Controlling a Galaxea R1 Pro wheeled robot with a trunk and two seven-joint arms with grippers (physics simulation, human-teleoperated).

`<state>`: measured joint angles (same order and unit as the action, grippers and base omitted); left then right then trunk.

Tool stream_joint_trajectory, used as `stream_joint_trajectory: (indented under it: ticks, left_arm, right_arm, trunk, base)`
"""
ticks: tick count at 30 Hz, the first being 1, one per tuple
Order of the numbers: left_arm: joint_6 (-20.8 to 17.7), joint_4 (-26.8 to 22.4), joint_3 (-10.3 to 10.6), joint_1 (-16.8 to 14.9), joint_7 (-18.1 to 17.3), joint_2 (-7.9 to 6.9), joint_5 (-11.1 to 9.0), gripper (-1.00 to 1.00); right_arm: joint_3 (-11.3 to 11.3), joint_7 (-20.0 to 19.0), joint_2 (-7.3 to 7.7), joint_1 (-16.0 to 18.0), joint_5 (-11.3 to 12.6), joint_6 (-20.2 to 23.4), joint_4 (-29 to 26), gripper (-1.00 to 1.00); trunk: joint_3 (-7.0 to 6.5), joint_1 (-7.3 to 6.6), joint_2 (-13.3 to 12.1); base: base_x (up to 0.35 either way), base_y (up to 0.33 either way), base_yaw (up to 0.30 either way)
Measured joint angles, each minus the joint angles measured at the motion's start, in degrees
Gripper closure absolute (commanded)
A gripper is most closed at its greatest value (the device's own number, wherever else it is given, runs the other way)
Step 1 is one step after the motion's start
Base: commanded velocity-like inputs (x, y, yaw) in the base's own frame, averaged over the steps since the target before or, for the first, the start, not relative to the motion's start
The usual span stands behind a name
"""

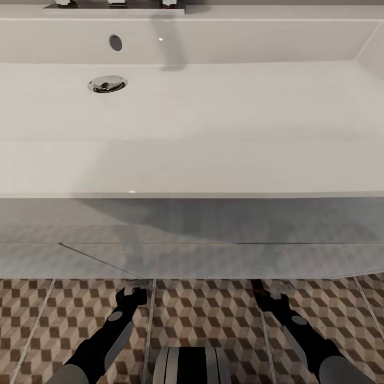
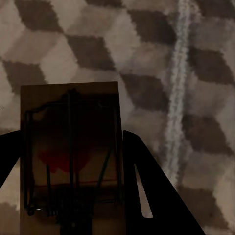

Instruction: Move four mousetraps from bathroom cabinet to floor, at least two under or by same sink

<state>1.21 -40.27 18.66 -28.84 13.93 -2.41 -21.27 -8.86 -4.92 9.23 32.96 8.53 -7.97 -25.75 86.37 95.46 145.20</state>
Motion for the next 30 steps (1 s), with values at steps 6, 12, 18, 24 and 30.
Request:
stream_joint_trajectory:
  ticks: [6,12,18,24,30]
  left_arm:
    - [-0.13,0.02,0.04,0.02,-0.13,0.42,3.42,1.00]
    - [-0.11,0.01,-0.05,0.01,-0.18,0.88,8.22,1.00]
    - [-0.14,-0.62,-0.22,0.00,0.09,0.84,8.57,1.00]
    - [0.17,-2.63,-0.43,-0.01,1.06,0.97,8.66,1.00]
    - [0.27,-3.16,-0.40,0.01,6.32,1.38,8.60,1.00]
  right_arm:
    - [1.94,0.00,0.00,0.00,0.16,-0.12,-0.07,1.00]
    - [4.28,0.00,0.00,0.00,0.16,-0.20,-0.09,1.00]
    - [4.56,0.00,0.00,0.00,0.10,-0.21,-0.09,1.00]
    - [4.61,0.00,-0.01,0.00,0.09,-0.21,-0.09,1.00]
    - [4.58,0.00,-0.03,0.00,0.09,-0.21,-0.09,1.00]
  trunk:
    - [0.00,0.00,0.00]
    - [0.00,0.00,0.00]
    - [0.00,0.00,0.00]
    - [0.00,0.00,0.00]
    - [0.00,0.00,0.00]
  base:
    - [0.000,0.000,0.000]
    - [0.000,0.000,0.000]
    - [0.000,0.000,0.000]
    - [0.000,0.000,0.000]
    - [0.000,0.000,0.000]
